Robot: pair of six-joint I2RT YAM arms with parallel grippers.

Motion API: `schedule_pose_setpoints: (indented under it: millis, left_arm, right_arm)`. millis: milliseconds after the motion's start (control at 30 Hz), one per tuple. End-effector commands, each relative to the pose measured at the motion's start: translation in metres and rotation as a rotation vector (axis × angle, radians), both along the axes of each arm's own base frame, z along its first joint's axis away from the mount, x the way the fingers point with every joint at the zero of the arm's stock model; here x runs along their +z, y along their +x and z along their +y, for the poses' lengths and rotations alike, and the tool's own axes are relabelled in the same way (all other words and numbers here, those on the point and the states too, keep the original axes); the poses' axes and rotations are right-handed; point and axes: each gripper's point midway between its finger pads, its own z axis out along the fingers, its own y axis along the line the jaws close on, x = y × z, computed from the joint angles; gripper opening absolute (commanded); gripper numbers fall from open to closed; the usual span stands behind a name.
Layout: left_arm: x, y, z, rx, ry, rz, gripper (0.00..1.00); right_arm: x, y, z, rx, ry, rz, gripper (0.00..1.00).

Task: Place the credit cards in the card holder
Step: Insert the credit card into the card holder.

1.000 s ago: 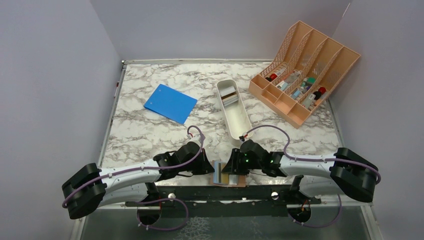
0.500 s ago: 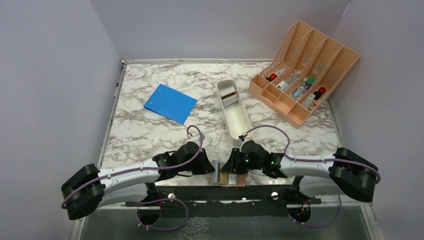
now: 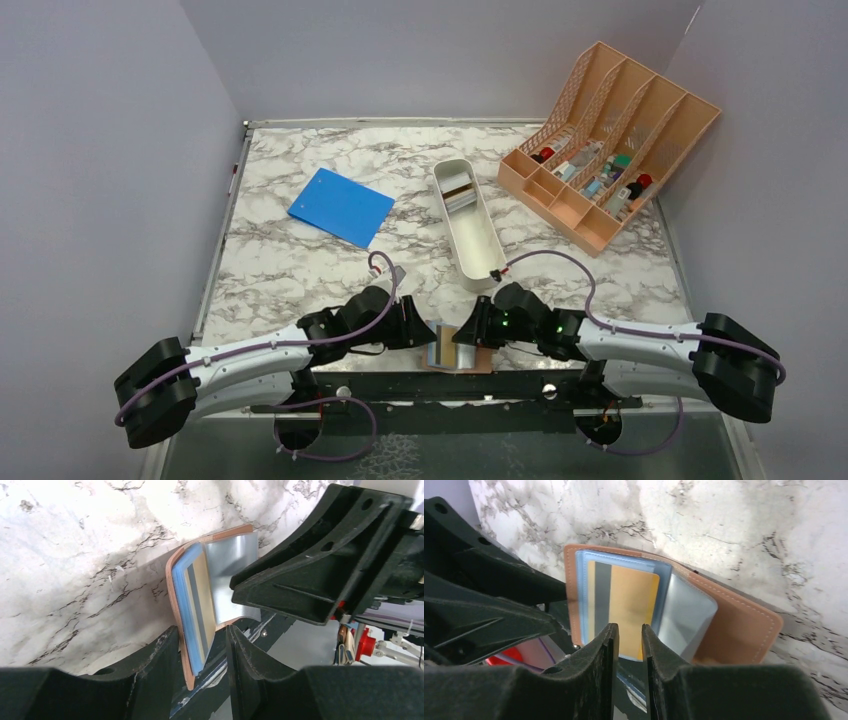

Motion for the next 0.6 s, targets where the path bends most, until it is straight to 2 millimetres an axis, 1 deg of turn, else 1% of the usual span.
schedule_pose_setpoints:
  millis: [0,200,567]
  left_arm:
    - [0.017,-0.002,-0.013,-0.039,-0.086,-0.028,0.43]
    - [0.025,-0.005,-0.027,-0.087,-0.161,-0.035,0.44]
    - [0.01,-0.003,-0.03,-0.092,-0.11,-0.02,0.44]
  right_arm:
    - [-0.02,0.0,-0.02,-0.029,-0.099,-0.014,0.27]
    - [-0.029,-0.002,-0.023,-0.027,-0.117,-0.002,0.26]
    - [-0.035,-0.005,-0.025,-0.022,-0.113,0.005,0.24]
